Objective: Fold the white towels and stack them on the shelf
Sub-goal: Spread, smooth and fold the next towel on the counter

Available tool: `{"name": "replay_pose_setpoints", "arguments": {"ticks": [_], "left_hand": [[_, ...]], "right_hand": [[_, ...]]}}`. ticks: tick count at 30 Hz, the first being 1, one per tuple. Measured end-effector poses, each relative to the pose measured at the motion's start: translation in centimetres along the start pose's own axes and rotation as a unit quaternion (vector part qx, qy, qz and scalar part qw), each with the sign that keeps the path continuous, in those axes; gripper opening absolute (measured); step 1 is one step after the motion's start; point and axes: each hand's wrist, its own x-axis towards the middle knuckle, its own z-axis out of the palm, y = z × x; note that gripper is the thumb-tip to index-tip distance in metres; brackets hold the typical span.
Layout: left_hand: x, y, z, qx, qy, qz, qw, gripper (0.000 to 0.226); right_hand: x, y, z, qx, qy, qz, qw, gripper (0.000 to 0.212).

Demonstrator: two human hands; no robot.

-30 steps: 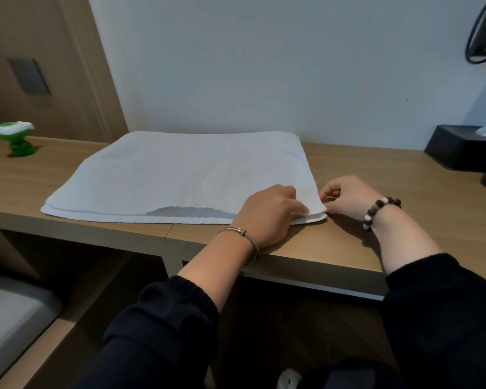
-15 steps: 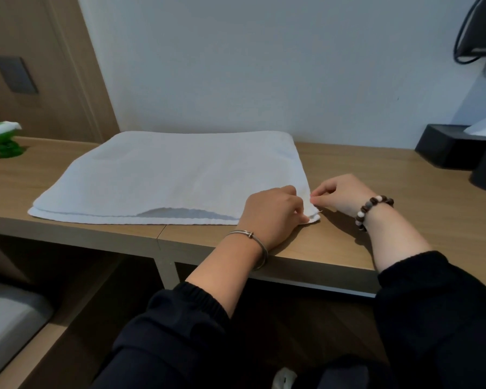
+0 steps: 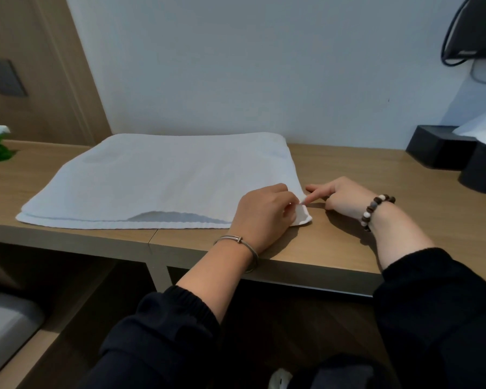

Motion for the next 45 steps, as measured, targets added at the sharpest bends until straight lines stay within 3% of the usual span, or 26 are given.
{"name": "replay_pose_setpoints", "arguments": {"ticks": [3, 9, 17, 19, 22, 25, 28, 31, 34, 37, 39, 42, 45], "left_hand": [[-0.1, 0.3, -0.1, 0.001, 0.031, 0.010, 0.999, 0.011], [-0.1, 0.6, 0.1, 0.020, -0.078, 0.039, 0.996, 0.027], [0.0, 0.5, 0.3, 0.011, -0.119, 0.034, 0.992, 0.025], [0.0, 0.6, 0.4, 0.002, -0.129, 0.026, 0.991, 0.024], [0.0, 0.5, 0.6, -0.022, -0.135, 0.015, 0.991, 0.025], [-0.1, 0.4, 0.4, -0.053, -0.121, 0.015, 0.991, 0.023], [-0.4, 0.3, 0.1, -0.068, -0.110, 0.016, 0.991, 0.020], [-0.9, -1.1, -0.6, -0.046, -0.082, -0.021, 0.995, 0.020], [-1.8, -3.8, -2.1, 0.006, -0.062, -0.044, 0.997, 0.022], [-3.2, -6.1, -4.0, 0.023, -0.102, -0.067, 0.992, 0.028], [-4.2, -7.4, -5.0, 0.048, -0.102, -0.072, 0.991, 0.026], [-5.1, -8.2, -6.1, 0.089, -0.093, -0.041, 0.991, 0.020], [-4.9, -8.2, -6.8, 0.189, -0.160, 0.014, 0.969, 0.031]], "right_hand": [[-0.1, 0.0, 0.1, 0.010, 0.004, -0.001, 1.000, 0.068], [-0.2, -0.2, 0.2, 0.006, 0.005, -0.001, 1.000, 0.063], [-0.2, -0.2, 0.4, 0.018, -0.001, 0.000, 1.000, 0.062], [-0.2, -0.1, 0.4, 0.019, -0.004, 0.004, 1.000, 0.053], [-0.1, 0.1, 0.7, 0.028, 0.079, 0.013, 0.996, 0.018], [-0.2, 0.0, 1.9, 0.040, 0.168, -0.030, 0.985, 0.031], [-0.4, -0.6, 3.2, -0.043, 0.103, -0.086, 0.990, 0.038], [-0.3, -0.8, 3.4, -0.064, 0.062, -0.067, 0.994, 0.038], [0.1, -0.9, 3.8, -0.129, 0.079, -0.061, 0.987, 0.037], [0.9, -1.4, 3.9, -0.257, 0.095, -0.039, 0.961, 0.038], [1.3, -2.0, 3.9, -0.272, 0.113, -0.005, 0.956, 0.035], [1.5, -3.8, 5.2, -0.318, 0.166, 0.028, 0.933, 0.027], [1.6, -4.9, 7.3, -0.374, 0.197, 0.019, 0.906, 0.035]]}}
